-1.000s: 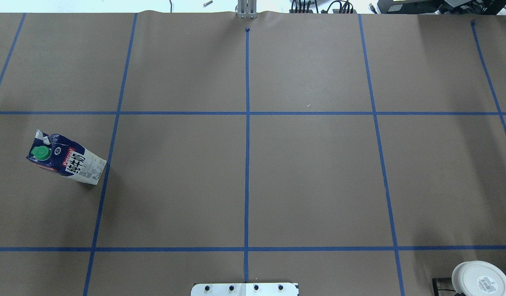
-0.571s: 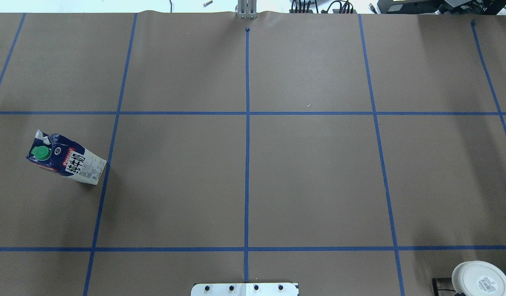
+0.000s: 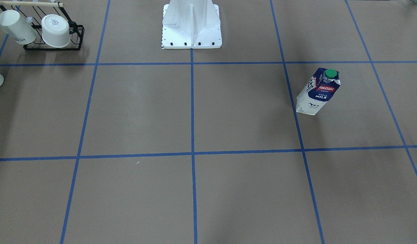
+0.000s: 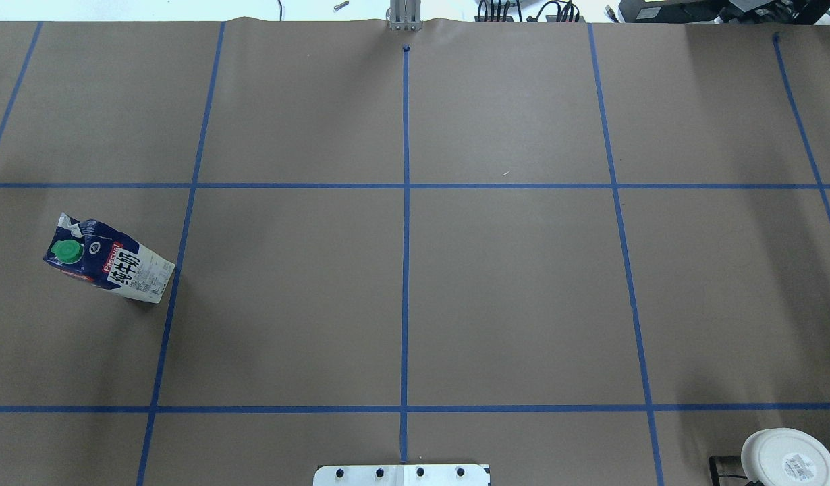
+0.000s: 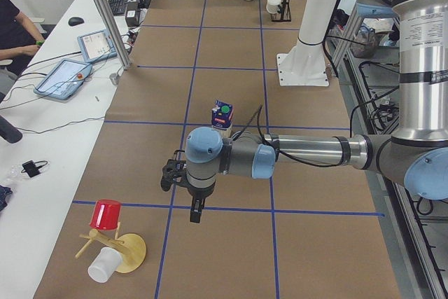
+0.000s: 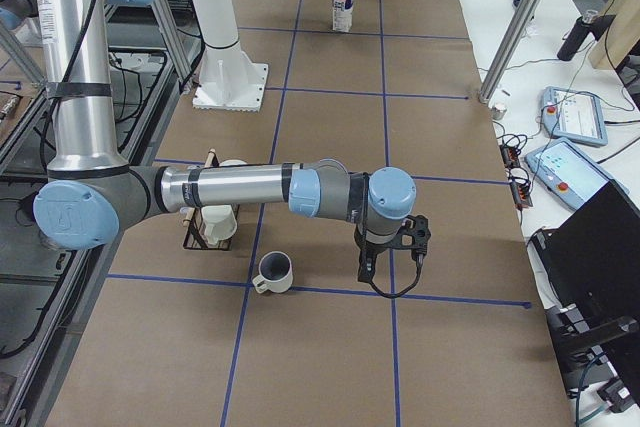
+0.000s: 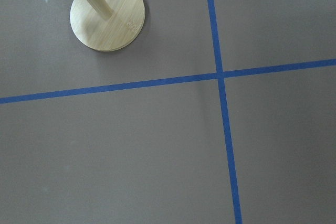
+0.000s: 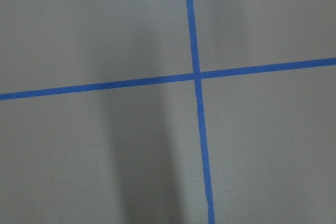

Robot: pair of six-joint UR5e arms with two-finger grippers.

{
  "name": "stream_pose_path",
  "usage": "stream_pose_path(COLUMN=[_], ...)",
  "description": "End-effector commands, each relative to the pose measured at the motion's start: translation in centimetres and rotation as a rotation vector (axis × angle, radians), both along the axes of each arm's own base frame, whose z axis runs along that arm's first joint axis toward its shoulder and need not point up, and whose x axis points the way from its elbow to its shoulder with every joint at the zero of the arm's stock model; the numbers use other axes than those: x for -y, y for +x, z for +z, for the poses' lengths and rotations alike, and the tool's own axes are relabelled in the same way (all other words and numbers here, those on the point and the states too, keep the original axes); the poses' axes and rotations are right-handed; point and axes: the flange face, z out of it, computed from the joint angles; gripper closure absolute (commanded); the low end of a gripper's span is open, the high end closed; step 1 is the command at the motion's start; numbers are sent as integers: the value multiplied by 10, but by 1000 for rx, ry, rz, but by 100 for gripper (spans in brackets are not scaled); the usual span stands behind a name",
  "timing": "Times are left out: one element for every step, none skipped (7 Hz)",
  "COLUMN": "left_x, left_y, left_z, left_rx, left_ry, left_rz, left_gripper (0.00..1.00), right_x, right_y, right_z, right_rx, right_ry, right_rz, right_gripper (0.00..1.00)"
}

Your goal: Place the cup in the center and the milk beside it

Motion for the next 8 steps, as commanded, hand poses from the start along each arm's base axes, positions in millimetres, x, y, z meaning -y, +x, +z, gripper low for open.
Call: stream_pose_path(left_x=[-3,-3,-3,-7,-7,-7,-7,-7], left_y=[0,0,1,4,4,4,4,4], left_z=[0,-3,-4,-2,-3,-2,-2,-1], left_rx=[-1,-1,-5,-46,-50,-50,-50,-50], left_ry=[3,8,13,6,6,5,5,3], left_rz=[1,0,1,5,6,6,6,6], left_gripper=[1,1,1,1,1,1,1,1], right_x=[-62,-96,-120,-146,-153,-156,-154,-152], right_y=[-3,1,1,-1,-6,-14,-24,-39], right_z=[12,30,48,69,78,92,97,94], right_rx=[45,-29,-29,-25,-15,-4,11,54], right_ry=[82,186,178,162,166,161,181,187], right_rz=[-82,-208,-239,-243,-253,-292,-338,-365], right_gripper=[0,0,0,0,0,0,0,0])
